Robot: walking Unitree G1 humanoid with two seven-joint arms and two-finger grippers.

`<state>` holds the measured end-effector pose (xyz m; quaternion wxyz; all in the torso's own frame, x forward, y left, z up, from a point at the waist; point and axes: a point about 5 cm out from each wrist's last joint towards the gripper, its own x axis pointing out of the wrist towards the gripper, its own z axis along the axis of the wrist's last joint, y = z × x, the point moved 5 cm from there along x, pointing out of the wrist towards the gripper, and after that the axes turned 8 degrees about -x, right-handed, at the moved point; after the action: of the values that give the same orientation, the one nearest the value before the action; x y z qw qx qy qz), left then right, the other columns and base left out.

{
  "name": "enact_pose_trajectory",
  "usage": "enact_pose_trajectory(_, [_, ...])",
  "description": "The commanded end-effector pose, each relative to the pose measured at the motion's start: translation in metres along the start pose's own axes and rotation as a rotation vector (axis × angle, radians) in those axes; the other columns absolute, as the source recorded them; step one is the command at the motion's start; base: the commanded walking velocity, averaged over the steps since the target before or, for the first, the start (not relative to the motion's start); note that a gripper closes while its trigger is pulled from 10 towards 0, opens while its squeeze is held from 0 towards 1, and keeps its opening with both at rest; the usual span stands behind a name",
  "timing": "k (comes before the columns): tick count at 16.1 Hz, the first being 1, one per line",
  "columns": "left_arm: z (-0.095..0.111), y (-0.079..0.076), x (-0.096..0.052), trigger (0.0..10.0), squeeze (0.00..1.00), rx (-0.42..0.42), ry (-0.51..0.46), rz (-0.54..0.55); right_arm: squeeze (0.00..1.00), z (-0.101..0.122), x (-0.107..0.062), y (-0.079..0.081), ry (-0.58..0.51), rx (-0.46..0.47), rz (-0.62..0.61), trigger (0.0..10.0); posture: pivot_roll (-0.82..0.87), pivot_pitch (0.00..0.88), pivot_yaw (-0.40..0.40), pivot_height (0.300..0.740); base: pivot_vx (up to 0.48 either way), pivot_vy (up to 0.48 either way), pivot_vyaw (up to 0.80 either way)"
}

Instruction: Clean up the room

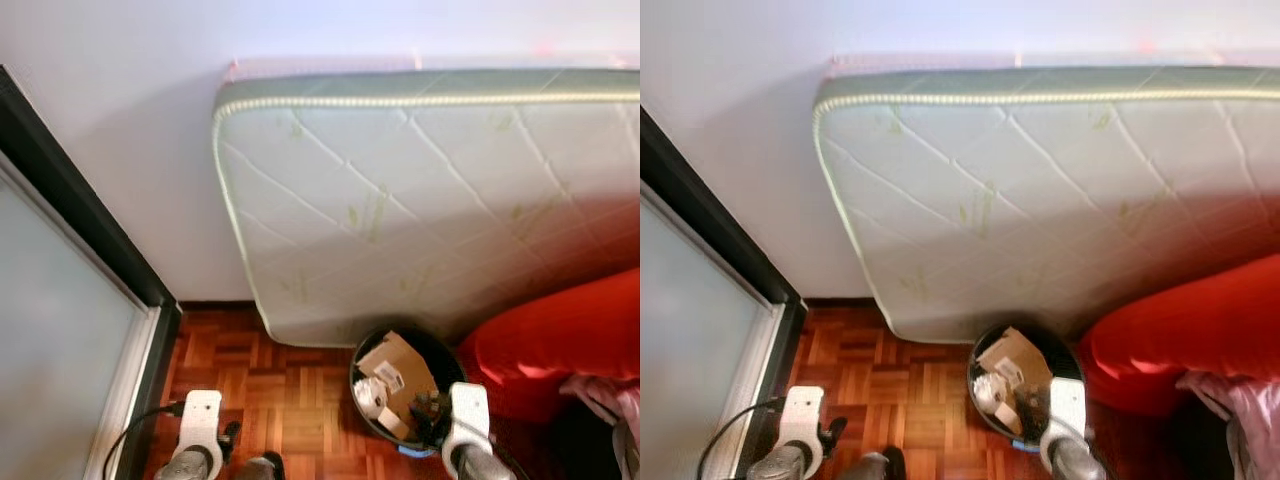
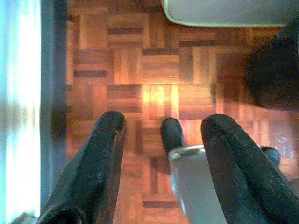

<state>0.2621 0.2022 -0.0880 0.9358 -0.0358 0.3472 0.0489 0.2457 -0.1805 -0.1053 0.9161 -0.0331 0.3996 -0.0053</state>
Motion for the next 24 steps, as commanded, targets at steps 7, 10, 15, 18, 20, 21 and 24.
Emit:
enact_pose_trajectory(7, [-0.035, 0.010, -0.008, 10.0, 0.00, -0.019, 0.125, 0.054, 0.00, -0.089, -0.029, -0.022, 0.198, 0.019, -0.046, 10.0, 0.00, 0.123, 0.012, 0.740, 0.000, 0.000, 0.00])
enact_pose_trajectory(10, [-0.037, 0.009, -0.009, 10.0, 0.00, -0.023, 0.133, 0.054, 0.00, -0.085, -0.029, -0.026, 0.182, 0.009, -0.049, 10.0, 0.00, 0.133, 0.004, 0.740, 0.000, 0.000, 0.00])
enact_pose_trajectory(15, [-0.042, 0.004, -0.010, 10.0, 0.00, -0.020, 0.146, 0.042, 0.00, -0.075, -0.025, -0.025, 0.146, -0.020, -0.024, 10.0, -0.02, 0.142, 0.003, 0.740, 0.000, 0.000, 0.00])
enact_pose_trajectory(18, [-0.048, 0.002, -0.012, 10.0, 0.00, -0.012, 0.162, 0.038, 0.00, -0.077, -0.026, -0.024, 0.158, -0.024, -0.027, 10.0, -0.02, 0.140, 0.006, 0.740, 0.000, 0.000, 0.00])
enact_pose_trajectory(20, [-0.050, 0.002, -0.013, 10.0, 0.00, -0.012, 0.169, 0.038, 0.00, -0.082, -0.027, -0.022, 0.177, -0.039, -0.023, 10.0, -0.02, 0.134, 0.005, 0.740, 0.000, 0.000, 0.00])
enact_pose_trajectory(21, [-0.051, 0.002, -0.013, 10.0, 0.00, -0.011, 0.171, 0.037, 0.00, -0.083, -0.027, -0.022, 0.183, -0.042, -0.023, 10.0, -0.02, 0.132, 0.005, 0.740, 0.000, 0.000, 0.00])
enact_pose_trajectory(24, [-0.052, 0.006, -0.014, 10.0, 0.00, -0.008, 0.176, 0.037, 0.00, -0.083, -0.027, -0.022, 0.182, -0.042, -0.021, 10.0, -0.02, 0.126, 0.005, 0.740, 0.000, 0.000, 0.00])
